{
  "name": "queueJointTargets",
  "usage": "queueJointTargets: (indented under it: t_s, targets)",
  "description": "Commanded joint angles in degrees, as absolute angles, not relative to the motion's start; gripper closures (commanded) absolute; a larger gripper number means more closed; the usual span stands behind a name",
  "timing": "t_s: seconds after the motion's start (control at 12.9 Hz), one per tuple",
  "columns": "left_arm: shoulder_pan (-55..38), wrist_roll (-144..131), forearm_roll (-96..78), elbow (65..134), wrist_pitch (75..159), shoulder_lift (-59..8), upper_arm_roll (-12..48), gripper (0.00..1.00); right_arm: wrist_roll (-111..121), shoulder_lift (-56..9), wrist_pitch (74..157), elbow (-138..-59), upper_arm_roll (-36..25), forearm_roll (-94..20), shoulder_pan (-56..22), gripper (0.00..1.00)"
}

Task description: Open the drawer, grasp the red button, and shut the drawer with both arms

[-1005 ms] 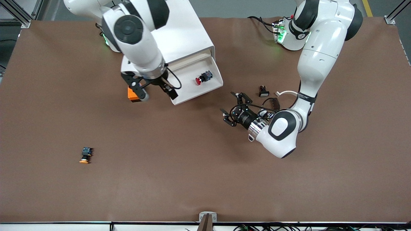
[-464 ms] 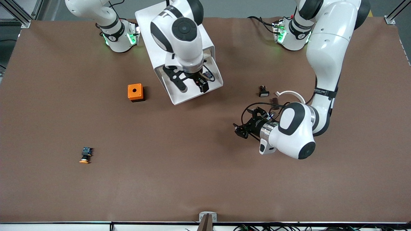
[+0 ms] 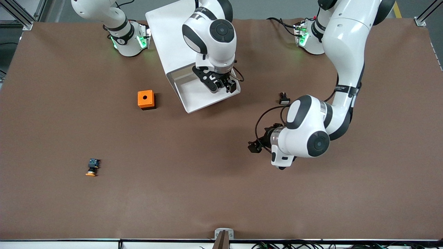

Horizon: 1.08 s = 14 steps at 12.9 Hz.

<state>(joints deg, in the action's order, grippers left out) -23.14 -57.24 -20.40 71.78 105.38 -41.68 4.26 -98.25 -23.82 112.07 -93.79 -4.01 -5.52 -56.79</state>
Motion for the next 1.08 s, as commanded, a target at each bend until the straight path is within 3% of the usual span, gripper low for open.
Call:
queueJointTargets:
  t_s: [0.0,0.31,0.46,0.62,0.85,1.0]
  targets:
    - [-24.6,-56.7,-16.4,77.6,110.3,-36.5,4.0,0.01,-98.6,-25.2,112.8,-93.4,-4.7,-6.3,-57.8,0.0]
    - [-25.5,-57.0,-14.4,78.7,110.7,-34.3,4.0,0.01,-98.5,-26.4,112.8,-93.4,-4.7,-6.3,-59.0,0.02]
    - [-26.1,-57.0,-12.4,78.6,110.8,-34.3,4.0,0.01,-98.0,-27.1,112.8,-93.5,-4.7,-6.3,-59.1,0.11]
    - [-26.5,-57.0,-10.6,78.4,110.8,-34.3,4.0,0.01,-97.5,-27.0,112.7,-93.6,-4.7,-6.3,-59.6,0.36]
    - [-26.7,-57.0,-10.5,78.4,111.0,-34.4,4.0,0.0,-97.4,-26.9,112.1,-93.5,-4.7,-6.3,-59.6,0.96]
    - [-26.8,-57.2,-8.8,78.5,111.2,-34.5,4.1,0.0,-96.2,-26.3,112.0,-93.3,-4.7,-6.3,-59.2,1.0]
